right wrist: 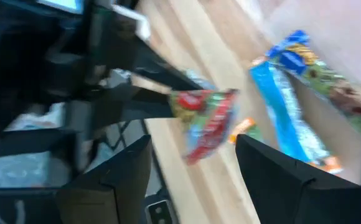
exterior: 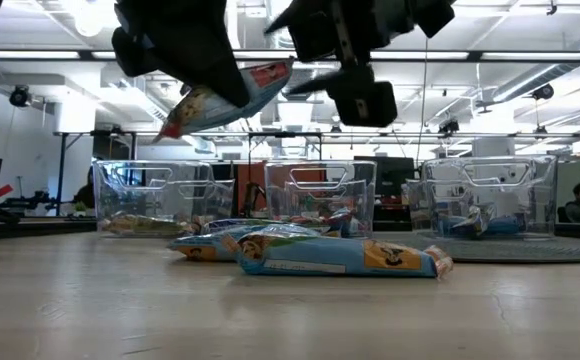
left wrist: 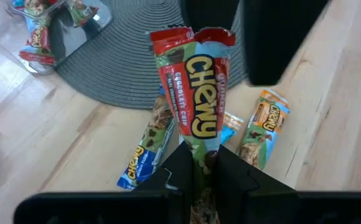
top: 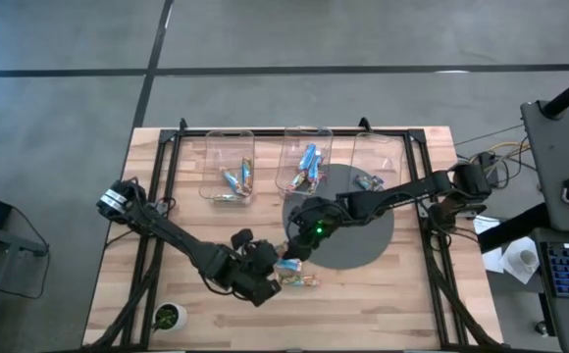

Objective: Pick and place Granola Bars by type
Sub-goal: Put the red granola bar into the middle transparent bin

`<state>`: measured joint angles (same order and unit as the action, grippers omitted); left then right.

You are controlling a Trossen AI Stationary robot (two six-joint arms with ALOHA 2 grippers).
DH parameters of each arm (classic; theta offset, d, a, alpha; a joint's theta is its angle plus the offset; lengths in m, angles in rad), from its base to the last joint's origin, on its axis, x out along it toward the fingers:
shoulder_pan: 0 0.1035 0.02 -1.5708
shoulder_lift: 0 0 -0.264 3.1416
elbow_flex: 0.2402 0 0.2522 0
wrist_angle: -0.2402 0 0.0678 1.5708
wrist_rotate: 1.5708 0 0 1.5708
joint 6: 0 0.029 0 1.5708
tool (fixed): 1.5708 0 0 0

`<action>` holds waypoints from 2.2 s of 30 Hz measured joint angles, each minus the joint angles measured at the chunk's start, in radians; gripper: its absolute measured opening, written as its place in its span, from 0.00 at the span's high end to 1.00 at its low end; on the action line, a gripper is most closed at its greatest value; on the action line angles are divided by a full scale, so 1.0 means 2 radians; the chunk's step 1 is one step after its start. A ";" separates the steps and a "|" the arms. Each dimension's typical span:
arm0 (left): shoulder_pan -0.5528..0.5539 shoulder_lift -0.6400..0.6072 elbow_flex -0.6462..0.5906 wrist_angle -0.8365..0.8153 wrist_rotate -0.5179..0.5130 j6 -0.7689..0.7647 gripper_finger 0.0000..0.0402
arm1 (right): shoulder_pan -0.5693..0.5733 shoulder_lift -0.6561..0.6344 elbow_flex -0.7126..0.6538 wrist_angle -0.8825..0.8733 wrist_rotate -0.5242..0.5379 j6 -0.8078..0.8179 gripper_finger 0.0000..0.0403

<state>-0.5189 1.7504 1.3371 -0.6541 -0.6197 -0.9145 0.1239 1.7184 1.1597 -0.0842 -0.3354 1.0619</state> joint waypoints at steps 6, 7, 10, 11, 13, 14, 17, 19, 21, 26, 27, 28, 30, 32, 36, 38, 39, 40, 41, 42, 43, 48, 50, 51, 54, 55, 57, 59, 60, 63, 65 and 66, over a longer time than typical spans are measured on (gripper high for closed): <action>-0.001 0.000 0.000 0.007 0.001 0.007 0.93 | -0.001 0.000 -0.001 -0.007 0.012 -0.007 0.44; -0.001 0.000 0.000 0.012 0.001 0.011 0.93 | -0.001 0.000 -0.001 -0.008 0.012 -0.007 0.44; -0.001 0.000 0.000 0.018 0.002 0.015 0.93 | -0.001 0.000 -0.001 -0.008 0.026 -0.008 0.44; -0.001 0.000 0.000 0.020 0.002 0.016 0.93 | -0.001 0.000 -0.001 -0.008 0.030 -0.008 0.44; -0.001 0.000 0.000 0.025 0.003 0.022 0.93 | -0.001 0.000 -0.001 -0.008 0.033 -0.008 0.44; -0.001 0.000 0.000 0.028 0.003 0.026 0.93 | -0.001 0.000 -0.001 -0.008 0.033 -0.009 0.44; 0.000 0.000 0.000 0.037 0.002 0.031 0.93 | -0.001 0.000 -0.001 -0.007 0.035 -0.011 0.44; 0.001 0.000 0.000 0.040 -0.001 0.033 0.93 | -0.001 0.000 -0.001 -0.007 0.035 -0.011 0.44; 0.001 0.000 0.000 0.042 -0.005 0.033 0.93 | 0.000 0.000 -0.001 -0.007 0.036 -0.011 0.45; 0.004 0.000 0.000 0.043 -0.008 0.033 0.93 | 0.001 0.000 -0.001 -0.007 0.037 -0.011 0.45; 0.005 0.000 0.000 0.044 -0.009 0.033 0.93 | 0.001 0.000 -0.001 -0.007 0.037 -0.012 0.45; 0.006 0.000 0.000 0.044 -0.009 0.033 0.93 | 0.001 0.000 -0.001 -0.007 0.037 -0.012 0.46; 0.007 0.000 0.000 0.044 -0.009 0.033 0.93 | 0.001 0.000 -0.001 -0.007 0.037 -0.014 0.49; 0.007 0.000 0.000 0.044 -0.009 0.033 0.93 | 0.001 0.000 -0.001 -0.007 0.037 -0.018 0.53; 0.009 0.000 0.000 0.044 -0.013 0.023 0.93 | 0.001 0.000 -0.001 -0.006 0.037 -0.022 0.61; 0.010 0.000 -0.001 0.050 -0.013 0.019 0.93 | 0.001 0.000 -0.001 -0.005 0.037 -0.023 0.64; 0.010 0.000 -0.001 0.053 -0.013 0.017 0.92 | 0.001 0.000 -0.001 -0.006 0.037 -0.023 0.65; 0.010 0.000 -0.001 0.054 -0.015 0.014 0.90 | 0.001 0.000 -0.001 -0.007 0.037 -0.024 0.67; 0.010 0.000 -0.001 0.054 -0.019 0.010 0.88 | 0.001 0.000 -0.001 -0.008 0.036 -0.025 0.68; 0.010 0.000 -0.001 0.053 -0.022 0.009 0.86 | 0.001 0.000 -0.001 -0.009 0.036 -0.026 0.69; 0.010 0.000 -0.001 0.053 -0.024 0.008 0.84 | 0.001 0.000 -0.001 -0.009 0.037 -0.027 0.71; 0.011 0.000 0.000 0.021 -0.032 -0.038 0.73 | 0.001 0.001 -0.001 -0.009 0.042 -0.042 0.79; 0.007 0.000 0.000 -0.011 -0.029 -0.067 0.70 | 0.001 0.001 -0.001 -0.010 0.052 -0.047 0.81; 0.004 0.000 0.000 -0.025 -0.023 -0.082 0.69 | 0.001 0.000 -0.001 -0.015 0.056 -0.049 0.82; -0.011 0.000 0.000 -0.063 -0.010 -0.127 0.68 | 0.001 -0.003 -0.001 -0.028 0.070 -0.055 0.83; -0.018 0.000 0.000 -0.074 -0.009 -0.142 0.68 | 0.001 -0.005 -0.001 -0.033 0.077 -0.058 0.84; -0.033 0.000 -0.002 -0.091 -0.009 -0.174 0.68 | 0.001 -0.011 -0.001 -0.043 0.094 -0.063 0.84; -0.049 0.000 -0.012 -0.101 -0.014 -0.217 0.68 | 0.001 -0.020 -0.001 -0.057 0.128 -0.068 0.84; -0.057 0.000 -0.018 -0.102 -0.022 -0.242 0.68 | 0.001 -0.027 -0.001 -0.065 0.151 -0.073 0.84; -0.078 0.000 -0.039 -0.100 -0.041 -0.336 0.68 | -0.002 -0.055 0.008 -0.111 0.236 -0.095 0.84; -0.088 0.000 -0.054 -0.093 -0.055 -0.397 0.68 | -0.010 -0.075 0.020 -0.146 0.291 -0.112 0.84; -0.092 0.000 -0.059 -0.090 -0.062 -0.419 0.68 | -0.017 -0.084 0.026 -0.166 0.310 -0.118 0.84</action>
<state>-0.7022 1.7500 1.2192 -0.8340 -0.7443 -1.7524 0.0904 1.5511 1.2123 -0.4153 0.2856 0.8266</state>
